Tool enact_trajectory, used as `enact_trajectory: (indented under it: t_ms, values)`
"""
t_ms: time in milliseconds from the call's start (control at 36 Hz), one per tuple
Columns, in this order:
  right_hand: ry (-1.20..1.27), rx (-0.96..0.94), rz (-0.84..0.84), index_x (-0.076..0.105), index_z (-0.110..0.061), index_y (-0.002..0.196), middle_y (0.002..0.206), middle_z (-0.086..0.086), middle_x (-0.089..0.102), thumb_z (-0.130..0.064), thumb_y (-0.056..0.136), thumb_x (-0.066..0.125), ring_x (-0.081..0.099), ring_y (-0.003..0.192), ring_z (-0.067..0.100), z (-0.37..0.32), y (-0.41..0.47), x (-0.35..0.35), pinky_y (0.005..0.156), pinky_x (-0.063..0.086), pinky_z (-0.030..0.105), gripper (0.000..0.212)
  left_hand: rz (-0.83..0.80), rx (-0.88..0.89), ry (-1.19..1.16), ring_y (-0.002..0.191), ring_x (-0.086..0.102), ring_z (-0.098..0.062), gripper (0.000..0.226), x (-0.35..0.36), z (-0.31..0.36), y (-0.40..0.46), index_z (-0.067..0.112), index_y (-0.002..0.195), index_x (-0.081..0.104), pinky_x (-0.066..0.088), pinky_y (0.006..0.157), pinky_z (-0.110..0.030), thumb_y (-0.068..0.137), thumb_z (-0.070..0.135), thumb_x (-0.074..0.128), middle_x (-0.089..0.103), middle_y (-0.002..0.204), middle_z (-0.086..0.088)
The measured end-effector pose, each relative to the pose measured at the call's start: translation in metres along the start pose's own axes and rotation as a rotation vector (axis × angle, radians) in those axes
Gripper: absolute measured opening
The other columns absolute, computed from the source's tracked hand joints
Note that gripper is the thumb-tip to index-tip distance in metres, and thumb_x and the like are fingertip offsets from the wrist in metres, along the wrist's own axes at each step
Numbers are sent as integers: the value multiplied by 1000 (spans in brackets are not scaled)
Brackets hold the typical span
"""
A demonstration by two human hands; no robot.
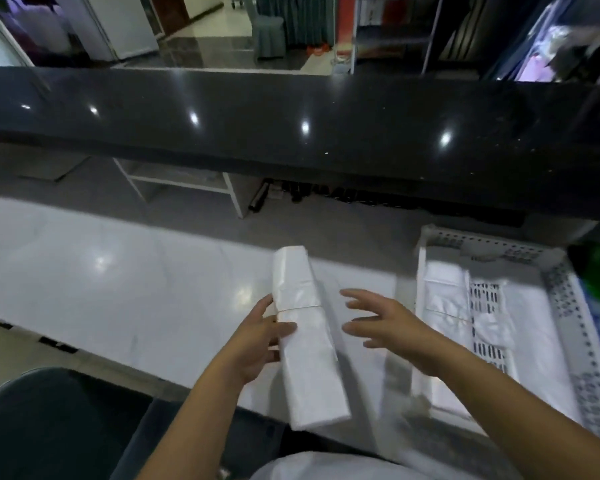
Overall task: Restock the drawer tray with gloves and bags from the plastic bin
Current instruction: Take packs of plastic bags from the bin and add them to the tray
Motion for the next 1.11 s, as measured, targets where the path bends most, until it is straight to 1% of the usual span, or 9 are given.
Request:
enact_trajectory:
  t_ms: [111, 250, 333, 528, 667, 750, 861, 1000, 1111]
  values:
    - [342, 8, 38, 61, -40, 129, 127, 3, 64, -20, 75, 85, 71, 103, 18, 0, -20, -29, 77, 60, 41, 63, -205, 78, 68, 101, 72, -31, 61, 54, 19, -10, 43, 131, 50, 59, 75, -41, 85, 8, 72, 73, 117, -3]
    - [441, 28, 217, 61, -42, 127, 112, 6, 74, -15, 77, 81, 71, 99, 33, 16, -41, -56, 71, 58, 44, 60, -319, 135, 100, 97, 73, -28, 59, 113, 31, -13, 39, 132, 52, 60, 72, -40, 87, 5, 68, 74, 112, -3]
    - [471, 17, 271, 63, -44, 124, 113, 9, 74, -11, 79, 78, 71, 96, 32, 30, -56, -68, 76, 59, 49, 58, -353, 148, 118, 96, 74, -27, 58, 139, 29, -12, 38, 132, 52, 61, 74, -43, 88, 5, 68, 75, 109, -2]
    - [597, 23, 333, 65, -44, 122, 109, 6, 75, -4, 76, 76, 72, 82, 21, 60, -89, -91, 68, 58, 41, 62, -546, 123, 178, 102, 71, -29, 50, 176, 28, -8, 39, 131, 58, 60, 75, -41, 90, 11, 65, 73, 115, -8]
    - [754, 116, 375, 63, -31, 124, 105, 4, 75, -7, 70, 74, 69, 73, 19, 73, -100, -108, 66, 57, 34, 60, -327, 171, 98, 88, 72, -21, 27, 179, 24, 15, 22, 114, 70, 58, 70, -31, 93, 7, 61, 71, 112, -15]
    - [773, 152, 441, 61, -29, 128, 106, 4, 73, -6, 72, 73, 65, 78, 21, 76, -100, -122, 72, 53, 37, 62, -144, 225, 294, 105, 65, -18, 37, 174, 12, 30, 28, 125, 62, 56, 89, -37, 93, 10, 62, 62, 129, -5]
    - [730, 173, 513, 57, -28, 134, 112, 7, 73, 0, 85, 67, 69, 79, 23, 75, -90, -142, 70, 55, 39, 57, -178, 286, 659, 139, 40, -20, 66, 175, -10, 30, 37, 151, 32, 39, 110, -39, 94, 30, 64, 35, 155, 7]
    - [449, 269, 567, 57, -23, 134, 83, 5, 77, 1, 82, 72, 69, 61, 19, 74, -63, -149, 54, 55, 31, 58, -249, 400, 833, 145, 32, -17, 62, 182, -30, 23, 32, 154, 24, 29, 119, -34, 100, 32, 53, 28, 160, 8]
    - [-81, 301, 584, 47, -23, 144, 123, 10, 65, -5, 80, 75, 67, 97, 27, 79, -45, -138, 83, 58, 40, 73, -299, 444, 837, 139, 35, -4, 50, 184, -37, 20, 41, 149, 28, 27, 105, -14, 103, 35, 44, 35, 148, 24]
Point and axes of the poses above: each hand's wrist, its own y-axis towards the middle knuckle, its own x-axis out of the palm, z = x × y, the point moved 2 cm from there along y, towards the middle knuckle
